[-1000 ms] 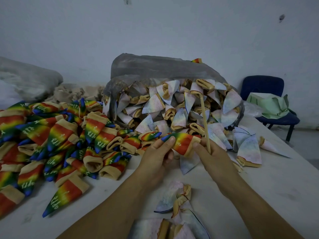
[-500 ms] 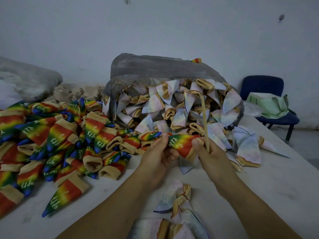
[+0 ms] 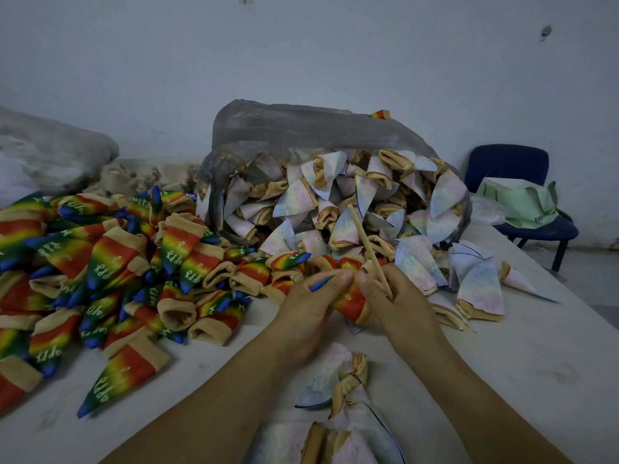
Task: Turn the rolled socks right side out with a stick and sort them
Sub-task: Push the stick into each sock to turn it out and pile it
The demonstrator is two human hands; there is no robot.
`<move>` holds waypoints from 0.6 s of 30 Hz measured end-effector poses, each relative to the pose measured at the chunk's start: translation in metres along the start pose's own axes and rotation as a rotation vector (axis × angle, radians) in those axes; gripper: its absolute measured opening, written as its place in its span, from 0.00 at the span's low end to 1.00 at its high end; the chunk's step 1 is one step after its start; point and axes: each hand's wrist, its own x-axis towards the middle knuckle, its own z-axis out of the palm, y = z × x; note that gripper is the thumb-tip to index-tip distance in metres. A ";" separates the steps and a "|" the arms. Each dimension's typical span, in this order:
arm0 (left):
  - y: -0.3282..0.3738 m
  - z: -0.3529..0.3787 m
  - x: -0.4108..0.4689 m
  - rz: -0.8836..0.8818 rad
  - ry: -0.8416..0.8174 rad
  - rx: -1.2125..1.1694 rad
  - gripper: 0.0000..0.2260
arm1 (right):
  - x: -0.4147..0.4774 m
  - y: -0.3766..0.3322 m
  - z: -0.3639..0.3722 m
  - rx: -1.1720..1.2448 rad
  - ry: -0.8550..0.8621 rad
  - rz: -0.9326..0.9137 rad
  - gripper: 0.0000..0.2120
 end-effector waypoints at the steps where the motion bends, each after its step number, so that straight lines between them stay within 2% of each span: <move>1: -0.001 0.001 -0.001 0.008 -0.011 0.023 0.16 | 0.001 0.001 0.000 -0.002 0.010 0.003 0.13; 4: 0.000 0.005 -0.003 -0.010 -0.027 0.006 0.17 | 0.004 0.001 0.001 0.003 -0.007 0.017 0.09; 10: 0.009 0.008 -0.001 -0.157 -0.067 -0.200 0.26 | 0.004 0.002 0.000 0.061 -0.031 0.038 0.12; 12: 0.009 0.007 0.000 -0.156 -0.085 -0.213 0.28 | 0.006 0.003 -0.001 0.064 -0.010 0.032 0.12; 15: 0.002 0.005 -0.002 -0.107 -0.128 -0.039 0.21 | 0.009 0.004 -0.004 0.097 0.060 0.047 0.08; 18: -0.001 0.006 -0.005 -0.076 -0.099 0.143 0.11 | 0.008 0.001 -0.007 0.142 0.094 0.050 0.07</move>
